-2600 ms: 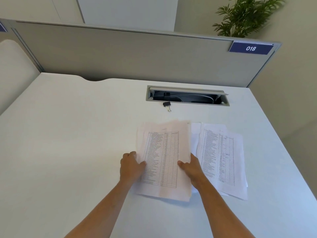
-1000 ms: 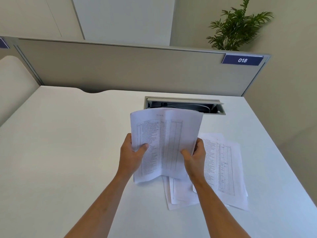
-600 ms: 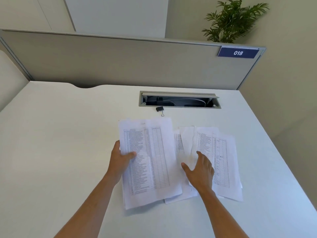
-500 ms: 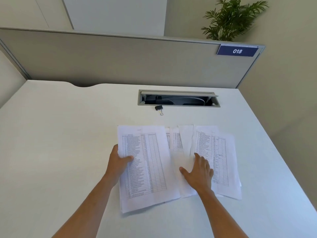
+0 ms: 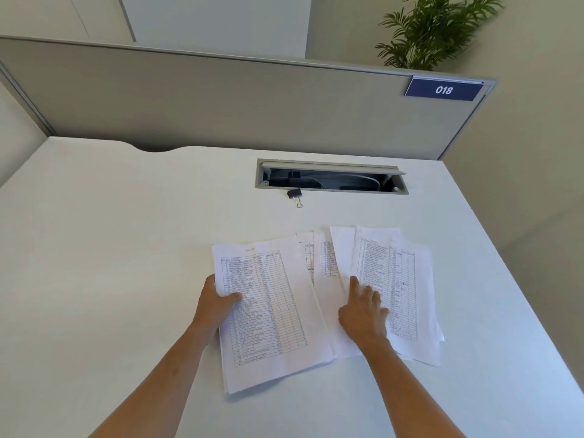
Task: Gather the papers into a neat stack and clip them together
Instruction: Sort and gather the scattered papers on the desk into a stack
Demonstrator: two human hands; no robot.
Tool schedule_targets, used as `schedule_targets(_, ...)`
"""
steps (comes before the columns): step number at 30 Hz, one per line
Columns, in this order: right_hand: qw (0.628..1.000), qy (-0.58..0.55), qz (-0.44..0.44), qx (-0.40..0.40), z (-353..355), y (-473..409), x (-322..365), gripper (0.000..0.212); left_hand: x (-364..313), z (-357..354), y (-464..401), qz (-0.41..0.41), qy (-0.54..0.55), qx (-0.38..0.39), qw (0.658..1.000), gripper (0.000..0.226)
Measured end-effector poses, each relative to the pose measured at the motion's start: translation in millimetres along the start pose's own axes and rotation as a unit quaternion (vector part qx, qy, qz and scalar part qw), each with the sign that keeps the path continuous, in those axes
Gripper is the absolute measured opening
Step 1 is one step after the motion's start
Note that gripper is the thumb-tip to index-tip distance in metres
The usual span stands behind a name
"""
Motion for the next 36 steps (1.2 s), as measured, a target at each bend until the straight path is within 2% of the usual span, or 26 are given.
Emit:
schedule_targets(5, 0.999, -0.011, 0.034, -0.022, 10, -4, 3, 0.07, 1, 0, 1, -0.002, -0.001, 0.0, 1.0, 0.057)
schedule_targets(11, 0.997, 0.019, 0.037, -0.063, 36, -9, 5, 0.067, -2, 0, 3, -0.005, -0.006, -0.002, 1.0, 0.058)
schedule_targets(16, 0.991, -0.031, 0.102, -0.085, 47, 6, 49, 0.064, 0, -1, 3, 0.008, 0.005, 0.0, 1.0, 0.057)
schedule_targets(22, 0.972, -0.075, 0.22, -0.02, 18, 48, 126, 0.058, 0, -1, 3, 0.006, 0.009, 0.006, 1.0, 0.056)
schedule_targets(27, 0.955, -0.083, 0.28, 0.06, -14, 74, 161, 0.058, 2, -1, 8, 0.035, 0.082, 0.009, 0.996, 0.025)
schedule_targets(31, 0.939, -0.117, 0.293, 0.137, -34, 81, 168, 0.058, -3, -5, 9, 0.03, 0.107, 0.05, 0.993, 0.059)
schedule_targets(34, 0.927, -0.147, 0.271, 0.214, -50, 81, 164, 0.072, -8, -2, 12, 0.008, 0.087, 0.033, 0.996, 0.046)
schedule_targets(36, 0.924, -0.203, 0.251, 0.204, -48, 73, 156, 0.077, -5, -2, 11, 0.005, 0.072, 0.02, 0.997, 0.054)
Point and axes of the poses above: each hand's wrist, its own y-axis away from the middle knuckle, its own z-axis out of the back of the hand, x = y × z, the point moved 9 cm from there along -y, towards the middle knuckle, and after that the axes turned 13 degrees about -y, right-handed, at the moved point
